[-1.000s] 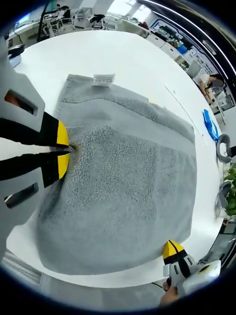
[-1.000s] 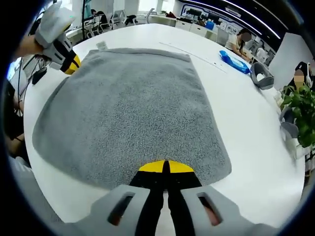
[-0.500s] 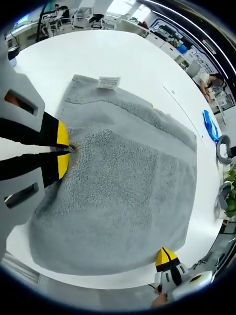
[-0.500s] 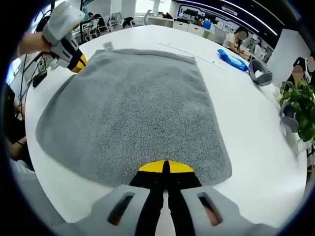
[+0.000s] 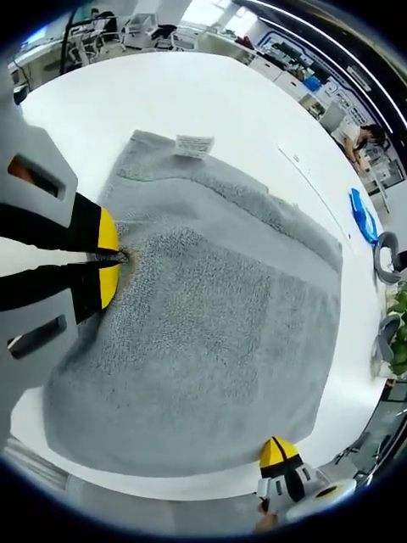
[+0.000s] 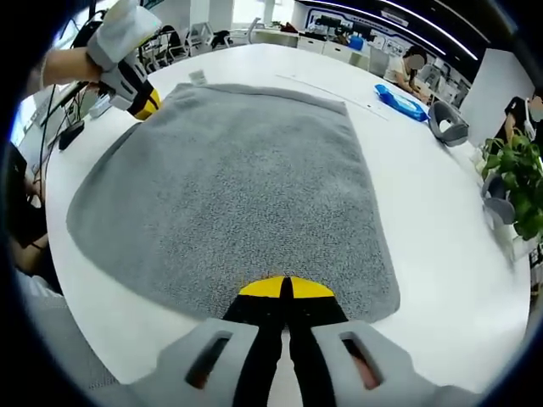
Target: Fold the towel on the table until its edges align and the towel forms a compact rectangular stack.
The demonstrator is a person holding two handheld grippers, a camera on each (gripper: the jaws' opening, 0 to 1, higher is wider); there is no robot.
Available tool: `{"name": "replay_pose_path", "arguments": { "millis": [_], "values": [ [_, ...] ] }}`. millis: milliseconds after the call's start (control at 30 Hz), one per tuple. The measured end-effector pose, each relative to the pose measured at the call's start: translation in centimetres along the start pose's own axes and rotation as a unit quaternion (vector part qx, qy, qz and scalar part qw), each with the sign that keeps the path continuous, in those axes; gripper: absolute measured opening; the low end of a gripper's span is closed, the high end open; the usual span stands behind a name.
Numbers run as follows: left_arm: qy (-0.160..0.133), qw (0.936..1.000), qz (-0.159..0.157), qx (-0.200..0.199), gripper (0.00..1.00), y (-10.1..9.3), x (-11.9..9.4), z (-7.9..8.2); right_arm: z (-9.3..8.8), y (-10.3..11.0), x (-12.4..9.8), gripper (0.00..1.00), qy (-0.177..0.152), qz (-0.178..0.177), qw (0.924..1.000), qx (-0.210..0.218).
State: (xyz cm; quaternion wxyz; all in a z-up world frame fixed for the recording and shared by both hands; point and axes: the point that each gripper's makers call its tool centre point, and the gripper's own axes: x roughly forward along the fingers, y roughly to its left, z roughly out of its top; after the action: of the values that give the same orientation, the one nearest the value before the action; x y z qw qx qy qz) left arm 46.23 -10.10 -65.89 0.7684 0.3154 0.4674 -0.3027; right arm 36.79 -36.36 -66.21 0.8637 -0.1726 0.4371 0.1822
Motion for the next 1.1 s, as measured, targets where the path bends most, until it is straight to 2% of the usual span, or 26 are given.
{"name": "replay_pose_path", "arguments": {
  "millis": [300, 467, 900, 1100],
  "values": [
    [0.0, 1.0, -0.002, 0.005, 0.03, 0.6, 0.4, 0.5, -0.2, 0.3, -0.3, 0.0, 0.002, 0.006, 1.0, 0.003],
    [0.004, 0.9999, -0.007, 0.014, 0.03, 0.8, 0.5, 0.7, -0.5, 0.7, -0.5, 0.0, 0.002, 0.008, 0.9999, -0.008],
    [0.014, 0.9993, 0.002, 0.035, 0.03, 1.9, 1.2, 1.8, -0.7, 1.2, -0.5, 0.0, -0.005, 0.015, 0.9999, -0.001],
    [0.02, 0.9986, 0.005, 0.048, 0.03, 2.3, 1.6, 2.4, -0.7, 1.7, -0.7, 0.0, -0.008, 0.017, 0.9997, -0.015]
  ]
}}
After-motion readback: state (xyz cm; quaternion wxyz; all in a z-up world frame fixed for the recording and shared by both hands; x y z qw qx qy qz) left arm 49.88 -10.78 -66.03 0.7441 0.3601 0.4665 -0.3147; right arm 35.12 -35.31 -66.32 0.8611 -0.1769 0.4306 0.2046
